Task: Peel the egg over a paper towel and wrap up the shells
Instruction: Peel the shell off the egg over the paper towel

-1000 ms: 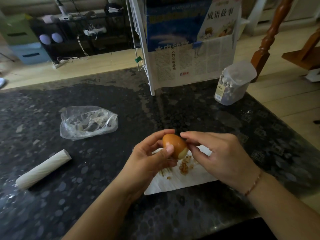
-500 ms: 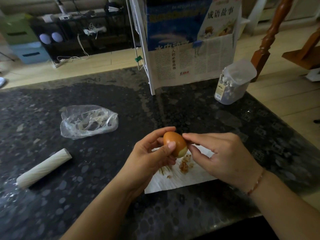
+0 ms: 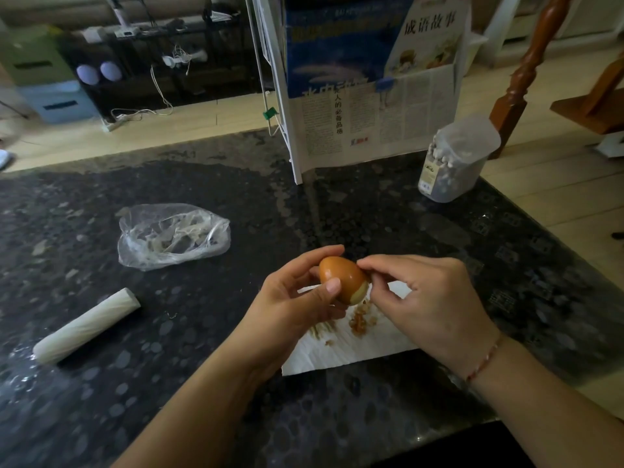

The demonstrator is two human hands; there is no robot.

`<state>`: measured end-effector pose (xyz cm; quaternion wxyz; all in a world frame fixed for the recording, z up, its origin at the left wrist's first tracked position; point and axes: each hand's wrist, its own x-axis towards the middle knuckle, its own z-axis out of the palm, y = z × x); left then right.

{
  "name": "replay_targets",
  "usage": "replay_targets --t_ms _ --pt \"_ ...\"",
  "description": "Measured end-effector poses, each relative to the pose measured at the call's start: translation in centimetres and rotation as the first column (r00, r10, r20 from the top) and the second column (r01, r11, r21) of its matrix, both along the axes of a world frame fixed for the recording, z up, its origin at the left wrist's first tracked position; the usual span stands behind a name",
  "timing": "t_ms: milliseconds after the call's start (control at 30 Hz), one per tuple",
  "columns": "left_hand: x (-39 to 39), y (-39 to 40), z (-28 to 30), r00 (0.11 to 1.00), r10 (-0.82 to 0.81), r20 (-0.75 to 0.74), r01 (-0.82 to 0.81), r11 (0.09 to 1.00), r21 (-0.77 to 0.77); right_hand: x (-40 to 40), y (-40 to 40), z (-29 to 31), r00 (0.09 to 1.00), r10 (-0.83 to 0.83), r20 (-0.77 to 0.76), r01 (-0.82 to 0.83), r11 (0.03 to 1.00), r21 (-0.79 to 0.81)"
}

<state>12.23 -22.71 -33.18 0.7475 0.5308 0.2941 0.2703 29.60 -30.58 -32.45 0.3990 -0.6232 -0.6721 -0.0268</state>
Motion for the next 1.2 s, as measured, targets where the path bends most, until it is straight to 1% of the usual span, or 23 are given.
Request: replay_targets --t_ms 133,200,467,567,667,733,833,900,1000,1033,1100,1167,1200 --pt "0.0 0.0 -0.1 0.999 0.023 0.037 -0.022 0.999 -0.045 0.2 0.0 0.2 0.999 0.019 -0.036 -0.019 1.0 0.008" --pt "0.0 0.0 -0.1 0.999 0.023 0.031 -0.022 0.999 -0.033 0.3 -0.1 0.2 0.999 0.034 -0.037 -0.035 0.999 -0.002" --pt "0.1 0.0 0.3 0.994 0.026 -0.108 -0.008 0.987 0.162 0.2 0.0 0.1 0.998 0.054 0.023 -0.053 0.998 -0.036" --pt "0.2 0.0 0.4 0.993 0.025 -0.112 -0.003 0.981 0.193 0.2 0.0 0.1 0.999 0.036 0.023 -0.035 0.998 -0.047" --pt "0.2 -0.1 0.4 0.994 0.02 -0.112 0.003 0.98 0.199 0.1 0.0 0.1 1.0 0.007 0.014 -0.006 1.0 -0.011" --pt "0.1 -0.1 0.3 0.994 0.005 -0.106 0.014 0.984 0.179 0.1 0.1 0.1 1.0 0.005 0.006 -0.005 1.0 0.009" --pt "-0.2 0.0 0.1 0.997 -0.034 -0.064 0.04 0.995 0.097 0.3 0.1 0.1 0.998 0.014 -0.054 -0.013 1.0 0.016" --pt "-0.5 0.1 -0.2 0.999 -0.052 0.002 0.052 0.999 0.014 0.6 0.1 -0.1 0.993 0.017 -0.116 -0.015 1.0 0.017" --pt "-0.8 0.3 -0.7 0.989 -0.046 0.138 0.065 0.988 -0.138 0.9 0.3 -0.5 0.983 0.021 -0.18 -0.027 0.999 -0.031" --pt "-0.8 0.4 -0.8 0.983 -0.038 0.18 0.07 0.982 -0.173 1.1 0.3 -0.6 0.983 0.025 -0.18 -0.037 0.997 -0.064" --pt "-0.7 0.5 -1.1 0.976 -0.023 0.216 0.065 0.98 -0.189 1.4 0.3 -0.9 0.99 0.033 -0.139 -0.058 0.983 -0.173" --pt "-0.6 0.6 -1.2 0.979 -0.025 0.203 0.059 0.985 -0.164 1.4 0.1 -1.0 0.997 0.048 -0.061 -0.063 0.961 -0.271" --pt "-0.6 0.6 -1.3 0.981 -0.035 0.192 0.064 0.987 -0.149 1.4 0.1 -0.9 0.998 0.055 -0.039 -0.064 0.957 -0.282"
